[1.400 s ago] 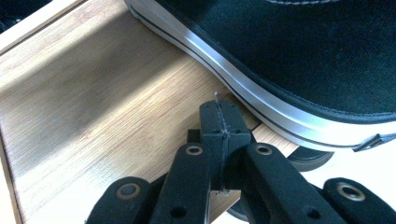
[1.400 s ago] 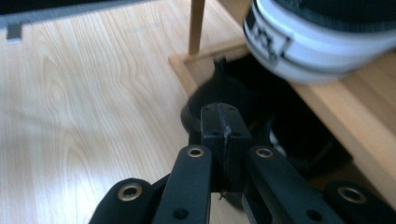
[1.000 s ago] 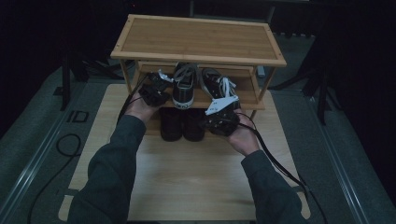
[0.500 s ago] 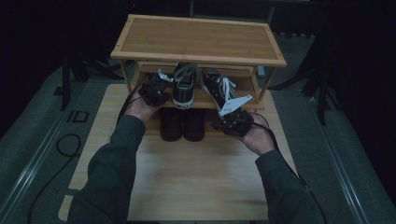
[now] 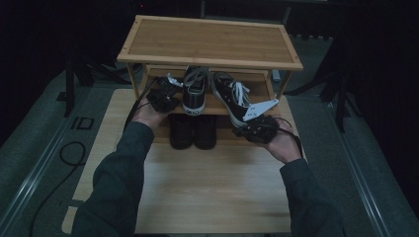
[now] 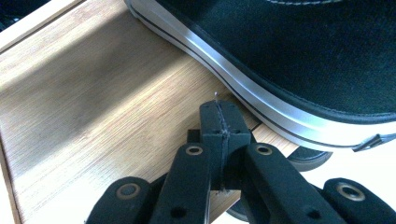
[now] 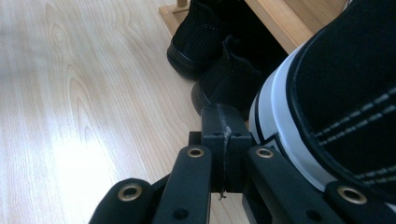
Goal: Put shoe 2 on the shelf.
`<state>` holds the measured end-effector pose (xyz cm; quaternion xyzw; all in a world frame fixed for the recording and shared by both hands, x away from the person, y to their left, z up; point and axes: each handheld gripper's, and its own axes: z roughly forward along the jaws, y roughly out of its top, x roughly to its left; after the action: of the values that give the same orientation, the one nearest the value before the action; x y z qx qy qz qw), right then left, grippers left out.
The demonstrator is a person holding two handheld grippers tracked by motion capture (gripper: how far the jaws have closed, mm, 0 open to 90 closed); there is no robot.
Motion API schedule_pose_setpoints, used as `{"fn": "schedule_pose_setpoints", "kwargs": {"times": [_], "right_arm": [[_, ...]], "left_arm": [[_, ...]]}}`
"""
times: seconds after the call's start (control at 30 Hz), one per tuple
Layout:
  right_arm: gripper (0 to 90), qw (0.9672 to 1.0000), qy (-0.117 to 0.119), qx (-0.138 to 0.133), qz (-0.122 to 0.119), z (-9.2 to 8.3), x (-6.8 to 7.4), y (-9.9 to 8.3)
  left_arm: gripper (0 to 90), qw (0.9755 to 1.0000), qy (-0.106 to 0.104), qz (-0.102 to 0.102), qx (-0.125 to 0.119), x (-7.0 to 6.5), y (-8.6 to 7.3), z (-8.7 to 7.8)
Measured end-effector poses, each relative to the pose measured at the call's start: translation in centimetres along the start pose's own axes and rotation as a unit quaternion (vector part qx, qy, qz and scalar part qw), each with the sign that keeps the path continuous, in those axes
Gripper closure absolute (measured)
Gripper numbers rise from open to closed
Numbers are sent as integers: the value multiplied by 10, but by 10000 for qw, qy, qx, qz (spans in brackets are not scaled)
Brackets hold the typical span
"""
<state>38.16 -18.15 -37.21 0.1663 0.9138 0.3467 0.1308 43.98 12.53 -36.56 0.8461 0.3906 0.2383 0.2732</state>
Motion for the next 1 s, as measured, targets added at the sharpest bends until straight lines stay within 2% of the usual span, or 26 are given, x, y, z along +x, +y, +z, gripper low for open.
{"fn": "schedule_pose_setpoints", "kwargs": {"times": [0.4,0.87,1.0], "right_arm": [[900,10000,42,47,-1,-8,-3,-7],[900,9998,-143,-75,130,-34,-12,-21],[900,9997,-181,-82,159,-36,-13,-22]], "left_arm": [[900,10000,-1,3,-8,0,0,0],[900,10000,4,7,-10,0,0,0],[900,10000,6,14,-12,0,0,0]]}}
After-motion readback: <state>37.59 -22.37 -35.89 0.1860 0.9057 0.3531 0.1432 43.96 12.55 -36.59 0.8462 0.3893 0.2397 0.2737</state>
